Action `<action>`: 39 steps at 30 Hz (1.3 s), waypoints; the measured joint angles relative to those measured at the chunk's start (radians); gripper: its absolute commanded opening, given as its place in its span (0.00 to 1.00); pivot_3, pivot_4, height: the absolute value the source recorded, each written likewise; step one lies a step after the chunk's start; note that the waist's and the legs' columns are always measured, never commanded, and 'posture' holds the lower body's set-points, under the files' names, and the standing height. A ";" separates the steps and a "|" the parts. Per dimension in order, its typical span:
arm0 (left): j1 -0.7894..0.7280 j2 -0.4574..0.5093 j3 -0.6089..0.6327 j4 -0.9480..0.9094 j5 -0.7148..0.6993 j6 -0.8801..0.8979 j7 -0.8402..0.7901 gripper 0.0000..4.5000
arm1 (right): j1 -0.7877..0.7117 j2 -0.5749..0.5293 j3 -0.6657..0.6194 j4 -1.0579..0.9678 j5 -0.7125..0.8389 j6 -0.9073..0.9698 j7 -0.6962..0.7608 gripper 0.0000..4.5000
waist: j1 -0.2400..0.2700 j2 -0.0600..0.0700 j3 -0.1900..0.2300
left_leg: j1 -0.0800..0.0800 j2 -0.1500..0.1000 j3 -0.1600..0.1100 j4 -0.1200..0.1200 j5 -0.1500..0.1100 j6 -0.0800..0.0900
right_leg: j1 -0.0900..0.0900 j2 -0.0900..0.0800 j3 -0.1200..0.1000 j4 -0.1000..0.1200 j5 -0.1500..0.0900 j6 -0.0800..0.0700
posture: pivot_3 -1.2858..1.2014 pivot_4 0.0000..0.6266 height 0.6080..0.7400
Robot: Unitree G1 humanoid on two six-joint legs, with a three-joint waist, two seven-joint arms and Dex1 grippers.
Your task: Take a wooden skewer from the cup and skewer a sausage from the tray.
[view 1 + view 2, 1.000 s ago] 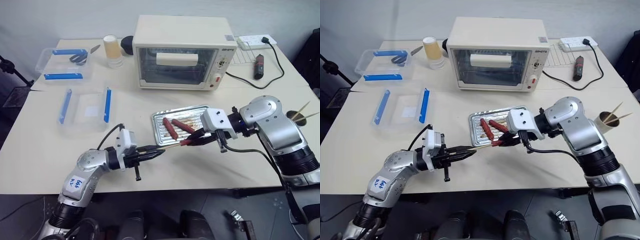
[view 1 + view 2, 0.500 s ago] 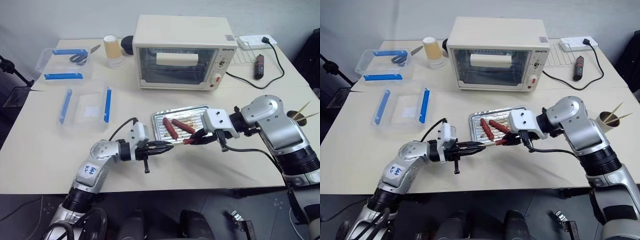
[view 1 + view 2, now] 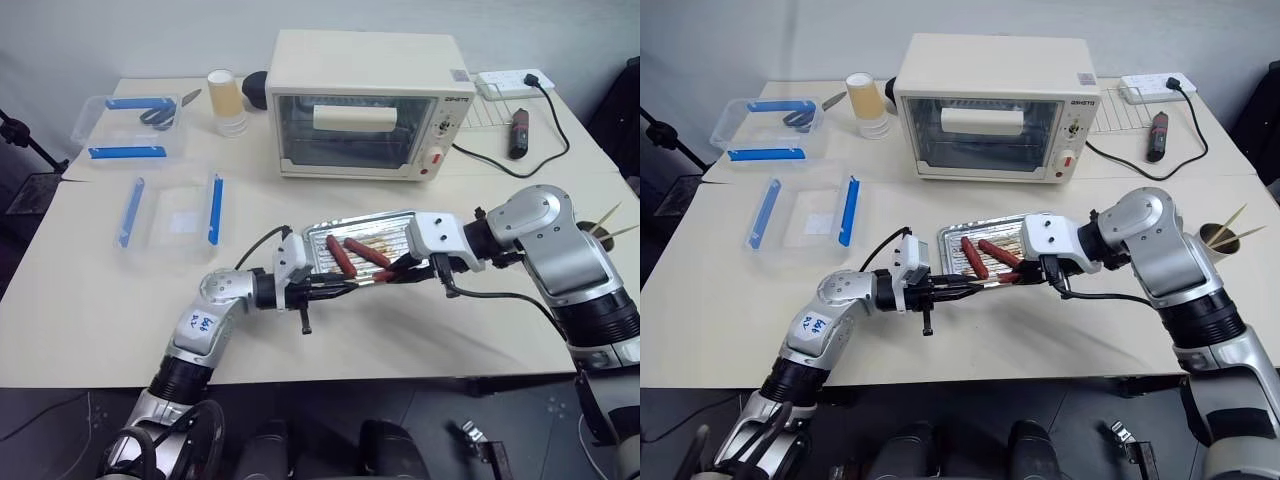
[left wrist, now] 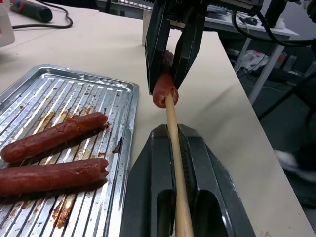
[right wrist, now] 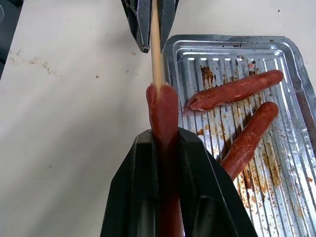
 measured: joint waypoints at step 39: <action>0.293 0.194 0.523 -0.257 -0.232 -0.021 0.125 0.00 | 0.275 0.058 -0.393 -0.099 0.528 0.023 -0.128 0.99 | -0.002 -0.001 0.001 | 0.001 0.003 -0.006 -0.001 0.000 0.000 | 0.000 -0.001 0.000 0.001 0.000 0.000 | 0.52 0.24 1.00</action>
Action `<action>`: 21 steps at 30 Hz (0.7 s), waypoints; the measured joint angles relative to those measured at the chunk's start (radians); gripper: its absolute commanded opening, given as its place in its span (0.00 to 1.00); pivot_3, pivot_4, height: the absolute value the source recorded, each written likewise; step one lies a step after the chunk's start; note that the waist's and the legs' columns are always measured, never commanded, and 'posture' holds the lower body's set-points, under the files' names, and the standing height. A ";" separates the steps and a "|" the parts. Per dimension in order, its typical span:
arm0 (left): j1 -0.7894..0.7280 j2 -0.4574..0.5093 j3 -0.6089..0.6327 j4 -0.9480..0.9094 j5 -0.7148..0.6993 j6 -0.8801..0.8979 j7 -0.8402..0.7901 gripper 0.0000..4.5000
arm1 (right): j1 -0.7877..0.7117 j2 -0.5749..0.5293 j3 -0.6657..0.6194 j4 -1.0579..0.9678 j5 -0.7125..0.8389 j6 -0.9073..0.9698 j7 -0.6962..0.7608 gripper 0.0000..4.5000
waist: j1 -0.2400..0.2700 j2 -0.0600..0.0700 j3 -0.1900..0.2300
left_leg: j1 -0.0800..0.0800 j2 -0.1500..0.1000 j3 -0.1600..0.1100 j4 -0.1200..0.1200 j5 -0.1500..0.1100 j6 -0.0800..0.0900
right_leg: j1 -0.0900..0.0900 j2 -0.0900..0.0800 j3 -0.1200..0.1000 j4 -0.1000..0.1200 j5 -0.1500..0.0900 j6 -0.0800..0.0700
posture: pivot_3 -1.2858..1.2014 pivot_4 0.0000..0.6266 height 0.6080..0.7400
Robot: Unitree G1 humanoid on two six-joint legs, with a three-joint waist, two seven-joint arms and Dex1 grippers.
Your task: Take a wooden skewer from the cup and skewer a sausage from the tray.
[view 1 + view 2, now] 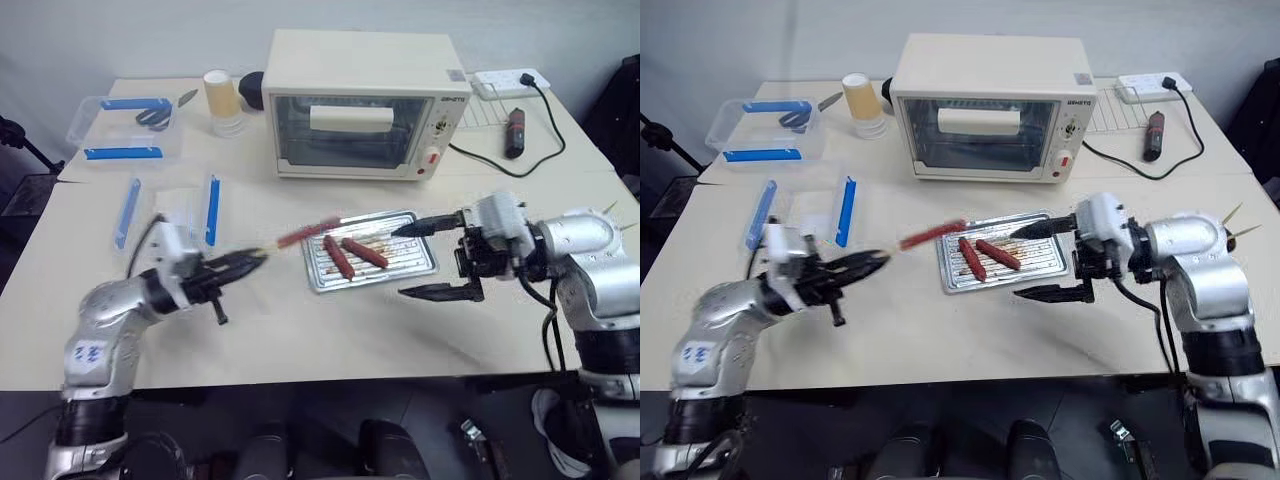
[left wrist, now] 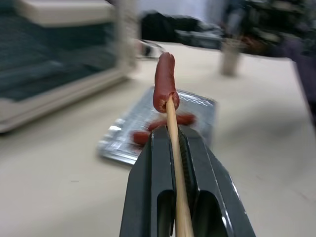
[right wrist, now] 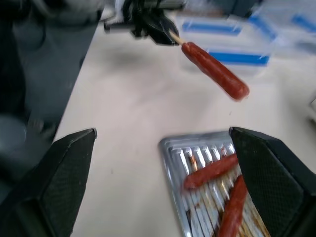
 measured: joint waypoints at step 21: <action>-0.165 -0.207 0.113 0.178 0.097 0.077 0.794 0.00 | 0.208 0.251 -0.070 -0.136 0.008 -0.315 -0.280 0.99 | 0.020 -0.003 -0.001 | 0.001 -0.003 0.003 0.000 0.000 0.000 | 0.000 0.001 0.002 0.001 0.000 0.001 | 0.52 0.24 1.00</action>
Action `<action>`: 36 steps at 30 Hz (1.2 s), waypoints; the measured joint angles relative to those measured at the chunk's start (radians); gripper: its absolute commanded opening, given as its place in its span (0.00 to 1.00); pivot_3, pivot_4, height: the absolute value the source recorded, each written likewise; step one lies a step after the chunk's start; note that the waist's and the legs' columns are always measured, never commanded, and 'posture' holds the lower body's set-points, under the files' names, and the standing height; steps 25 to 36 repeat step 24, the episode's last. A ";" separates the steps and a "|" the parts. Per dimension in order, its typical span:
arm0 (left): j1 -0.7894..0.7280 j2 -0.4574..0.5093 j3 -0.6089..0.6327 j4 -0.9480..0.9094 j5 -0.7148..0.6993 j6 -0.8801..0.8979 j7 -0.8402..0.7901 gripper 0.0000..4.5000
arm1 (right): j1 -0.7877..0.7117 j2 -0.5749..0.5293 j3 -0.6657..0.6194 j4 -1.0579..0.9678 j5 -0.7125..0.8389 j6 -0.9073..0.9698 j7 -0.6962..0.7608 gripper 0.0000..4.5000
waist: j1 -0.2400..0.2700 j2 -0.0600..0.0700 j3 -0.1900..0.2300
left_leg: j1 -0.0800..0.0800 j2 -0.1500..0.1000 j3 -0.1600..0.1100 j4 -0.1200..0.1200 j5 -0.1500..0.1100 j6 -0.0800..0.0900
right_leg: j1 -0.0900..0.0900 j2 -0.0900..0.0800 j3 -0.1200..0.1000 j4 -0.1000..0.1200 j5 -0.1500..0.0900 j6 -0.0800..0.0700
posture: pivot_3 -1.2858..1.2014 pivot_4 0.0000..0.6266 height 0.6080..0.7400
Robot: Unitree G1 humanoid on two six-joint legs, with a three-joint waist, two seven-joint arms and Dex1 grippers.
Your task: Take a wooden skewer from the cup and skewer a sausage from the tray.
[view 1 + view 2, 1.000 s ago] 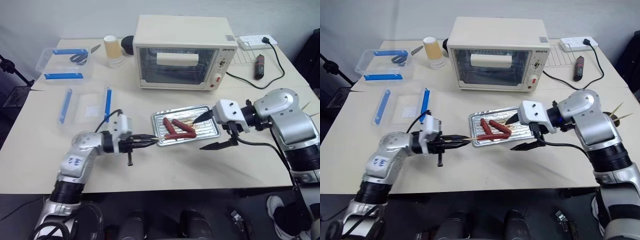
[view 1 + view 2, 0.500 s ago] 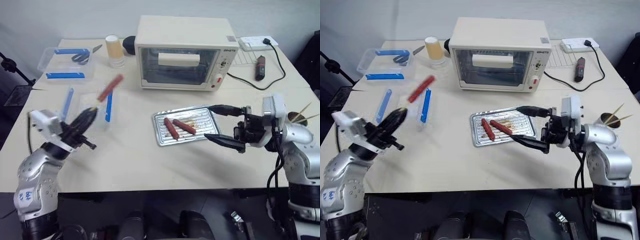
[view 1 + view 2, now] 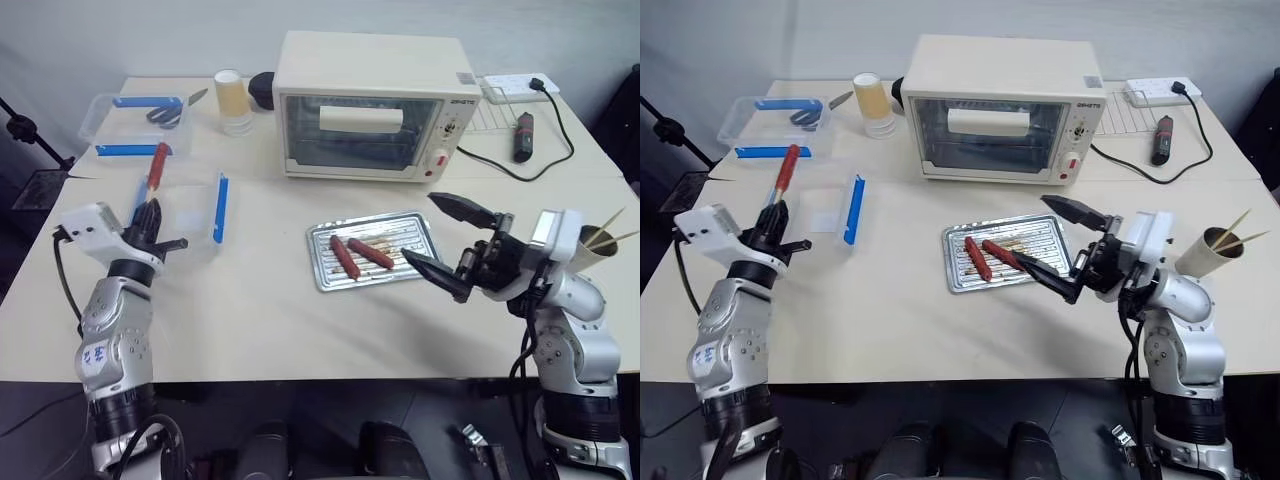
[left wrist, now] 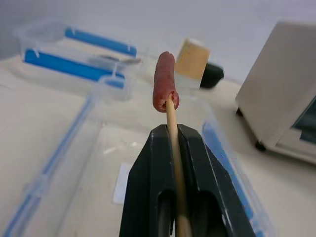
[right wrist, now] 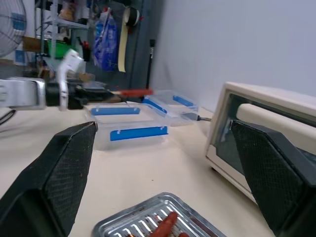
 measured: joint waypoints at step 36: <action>0.582 0.494 -0.130 -0.211 0.016 -0.316 -0.937 0.72 | 0.075 -0.239 0.077 0.192 -0.016 -0.034 0.343 1.00 | -0.017 0.000 0.002 | 0.002 0.008 0.009 -0.003 -0.001 0.000 | 0.000 0.000 -0.001 -0.006 -0.001 -0.002 | 0.52 0.24 1.00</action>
